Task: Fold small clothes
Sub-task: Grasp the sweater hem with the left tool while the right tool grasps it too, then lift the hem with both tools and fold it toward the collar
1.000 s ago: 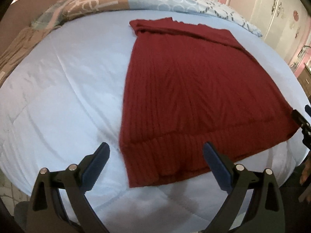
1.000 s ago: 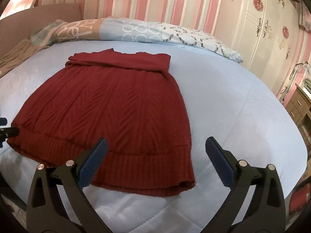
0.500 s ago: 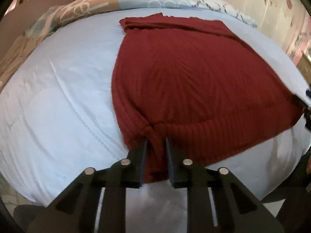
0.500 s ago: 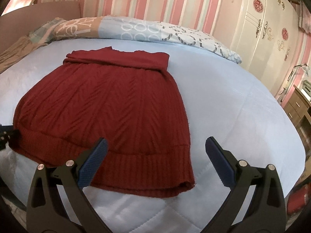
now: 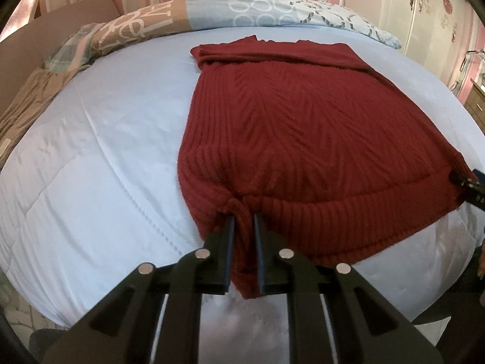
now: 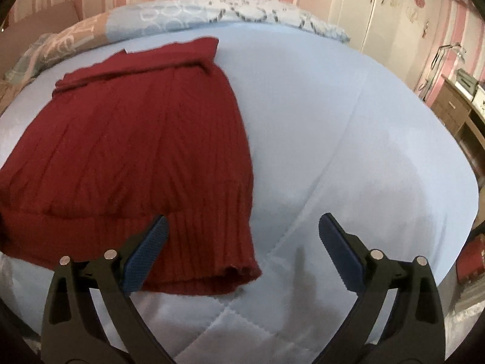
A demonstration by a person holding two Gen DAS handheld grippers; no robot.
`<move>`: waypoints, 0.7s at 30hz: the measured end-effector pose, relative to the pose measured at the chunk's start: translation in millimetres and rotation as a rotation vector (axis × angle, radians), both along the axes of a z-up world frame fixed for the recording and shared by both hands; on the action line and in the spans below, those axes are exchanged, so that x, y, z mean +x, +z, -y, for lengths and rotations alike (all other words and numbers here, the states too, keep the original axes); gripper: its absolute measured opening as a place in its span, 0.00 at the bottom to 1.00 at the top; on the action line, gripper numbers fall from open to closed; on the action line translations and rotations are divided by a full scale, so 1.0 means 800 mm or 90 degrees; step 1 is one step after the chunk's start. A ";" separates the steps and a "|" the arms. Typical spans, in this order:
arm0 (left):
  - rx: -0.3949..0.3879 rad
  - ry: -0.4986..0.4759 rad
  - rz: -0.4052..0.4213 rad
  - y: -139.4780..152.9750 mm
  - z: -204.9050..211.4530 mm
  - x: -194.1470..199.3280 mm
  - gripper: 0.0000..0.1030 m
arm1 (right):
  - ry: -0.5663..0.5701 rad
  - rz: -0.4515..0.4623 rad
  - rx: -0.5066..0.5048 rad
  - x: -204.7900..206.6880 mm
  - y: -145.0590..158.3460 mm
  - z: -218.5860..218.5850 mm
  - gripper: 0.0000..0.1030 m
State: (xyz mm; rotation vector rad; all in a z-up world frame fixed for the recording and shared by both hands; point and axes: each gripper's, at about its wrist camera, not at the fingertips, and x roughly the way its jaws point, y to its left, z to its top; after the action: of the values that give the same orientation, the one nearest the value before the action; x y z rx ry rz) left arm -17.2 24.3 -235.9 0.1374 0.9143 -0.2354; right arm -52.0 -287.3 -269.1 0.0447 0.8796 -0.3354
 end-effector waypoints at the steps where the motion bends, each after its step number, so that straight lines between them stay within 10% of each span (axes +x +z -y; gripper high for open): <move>1: -0.001 0.001 0.000 0.000 0.000 0.000 0.12 | -0.003 -0.005 0.001 -0.001 -0.003 -0.001 0.92; 6: 0.003 0.001 0.006 -0.001 0.001 0.003 0.12 | -0.015 -0.019 0.028 -0.007 -0.014 -0.004 0.89; 12: 0.018 -0.001 0.016 -0.003 0.005 0.005 0.12 | 0.030 -0.017 0.040 -0.005 -0.017 -0.022 0.42; 21: 0.010 -0.004 0.020 -0.003 0.002 0.009 0.12 | 0.073 -0.009 0.039 -0.005 -0.012 -0.035 0.15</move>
State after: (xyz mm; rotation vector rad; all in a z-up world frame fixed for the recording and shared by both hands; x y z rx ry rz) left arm -10.4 22.8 -238.0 0.1584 0.8853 -0.2321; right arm -56.3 -259.4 -278.9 0.0484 0.9031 -0.2024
